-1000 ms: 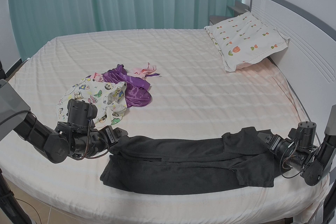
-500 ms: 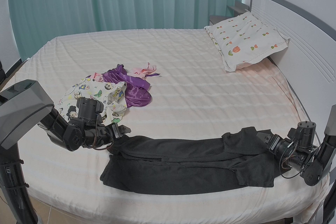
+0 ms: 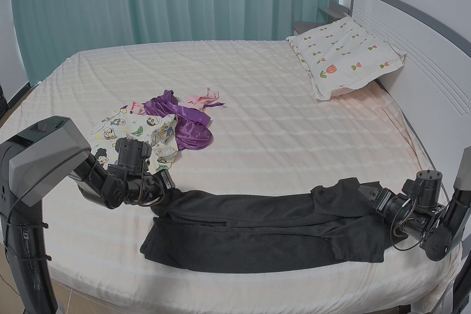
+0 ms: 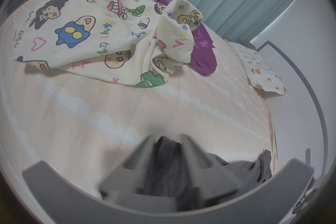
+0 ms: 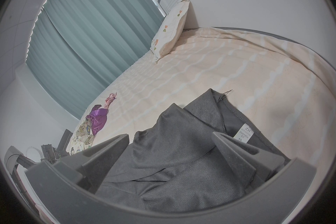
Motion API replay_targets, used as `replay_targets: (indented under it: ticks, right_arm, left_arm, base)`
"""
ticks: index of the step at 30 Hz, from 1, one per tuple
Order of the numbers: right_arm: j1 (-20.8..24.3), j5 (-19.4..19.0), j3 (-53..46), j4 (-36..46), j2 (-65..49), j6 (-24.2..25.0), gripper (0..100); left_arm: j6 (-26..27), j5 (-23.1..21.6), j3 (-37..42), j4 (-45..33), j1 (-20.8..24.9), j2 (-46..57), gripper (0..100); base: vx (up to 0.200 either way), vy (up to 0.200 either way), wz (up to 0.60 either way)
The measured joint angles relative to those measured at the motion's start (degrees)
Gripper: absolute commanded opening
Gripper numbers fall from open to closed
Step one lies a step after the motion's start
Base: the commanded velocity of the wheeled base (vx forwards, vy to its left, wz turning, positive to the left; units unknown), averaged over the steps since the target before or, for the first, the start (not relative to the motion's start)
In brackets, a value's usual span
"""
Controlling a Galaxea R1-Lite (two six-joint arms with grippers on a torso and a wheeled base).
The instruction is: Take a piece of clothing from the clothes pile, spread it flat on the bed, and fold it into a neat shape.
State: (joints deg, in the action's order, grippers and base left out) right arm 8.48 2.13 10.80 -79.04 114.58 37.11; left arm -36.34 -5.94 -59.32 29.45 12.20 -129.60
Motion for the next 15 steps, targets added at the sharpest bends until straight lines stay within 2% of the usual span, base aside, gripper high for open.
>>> replay_targets:
  ticks: [8, 15]
  right_arm:
    - [0.91, 0.05, -0.09, -0.05, 0.17, 0.17, 100]
    - [1.16, 0.07, -0.09, -0.05, 0.35, 0.15, 100]
  left_arm:
    - [-0.35, 2.27, -1.27, 0.02, -3.15, -0.12, 0]
    - [-3.27, 2.57, -1.90, 1.77, -4.19, -0.20, 0]
  base:
    - [0.000, 0.000, 0.00]
    - [0.000, 0.000, 0.00]
